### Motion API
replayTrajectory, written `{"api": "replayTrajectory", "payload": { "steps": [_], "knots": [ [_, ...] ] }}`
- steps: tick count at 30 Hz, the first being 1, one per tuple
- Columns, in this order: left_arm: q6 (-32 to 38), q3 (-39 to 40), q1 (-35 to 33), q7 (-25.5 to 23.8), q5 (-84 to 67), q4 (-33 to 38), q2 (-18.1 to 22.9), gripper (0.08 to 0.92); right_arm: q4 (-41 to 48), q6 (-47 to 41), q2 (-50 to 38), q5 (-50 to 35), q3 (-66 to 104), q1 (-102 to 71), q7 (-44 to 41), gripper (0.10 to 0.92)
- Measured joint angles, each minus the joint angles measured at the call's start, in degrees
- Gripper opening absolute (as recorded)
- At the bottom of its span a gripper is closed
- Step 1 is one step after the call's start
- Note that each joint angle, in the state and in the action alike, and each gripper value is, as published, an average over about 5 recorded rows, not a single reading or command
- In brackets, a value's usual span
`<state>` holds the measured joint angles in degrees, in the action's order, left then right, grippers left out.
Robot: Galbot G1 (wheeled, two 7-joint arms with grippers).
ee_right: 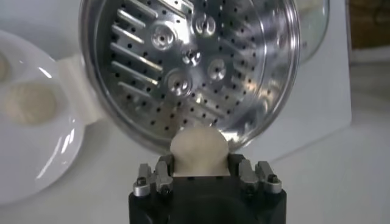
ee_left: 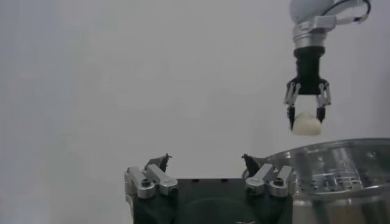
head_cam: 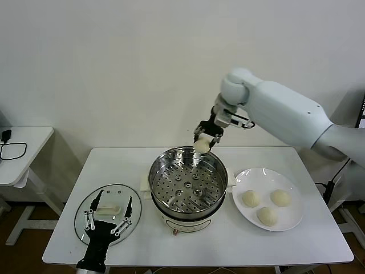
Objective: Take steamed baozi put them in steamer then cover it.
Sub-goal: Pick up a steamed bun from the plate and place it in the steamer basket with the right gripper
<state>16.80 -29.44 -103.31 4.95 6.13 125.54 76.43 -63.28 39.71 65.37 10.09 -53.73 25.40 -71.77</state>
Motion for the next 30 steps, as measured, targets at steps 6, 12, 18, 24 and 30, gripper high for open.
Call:
{"api": "replayTrajectory", "payload": {
  "steps": [6, 12, 18, 24, 30],
  "knots": [
    [0.08, -0.17, 0.01, 0.15, -0.14, 0.20, -0.03, 0.823, 0.47, 1.44, 3.37, 2.86, -0.77, -1.71, 0.03, 0.602],
    [0.30, -0.39, 0.04, 0.33, -0.19, 0.16, -0.10, 0.823, 1.83, 1.86, 6.11, 5.97, -0.97, -3.80, 0.08, 0.602],
    [0.44, -0.43, 0.12, 0.48, -0.20, 0.15, -0.11, 0.823, 3.29, 1.93, 7.94, 8.81, -0.72, -5.92, 0.28, 0.602],
    [0.66, -0.50, 0.18, 0.81, -0.20, 0.15, -0.10, 0.823, 4.17, 2.08, 9.10, 11.06, -0.25, -7.68, 0.98, 0.636],
    [0.72, -0.71, 0.12, 1.00, -0.27, 0.33, -0.10, 0.823, 4.08, 1.97, 9.17, 12.10, 0.02, -8.18, 1.47, 0.782]
  ]
}}
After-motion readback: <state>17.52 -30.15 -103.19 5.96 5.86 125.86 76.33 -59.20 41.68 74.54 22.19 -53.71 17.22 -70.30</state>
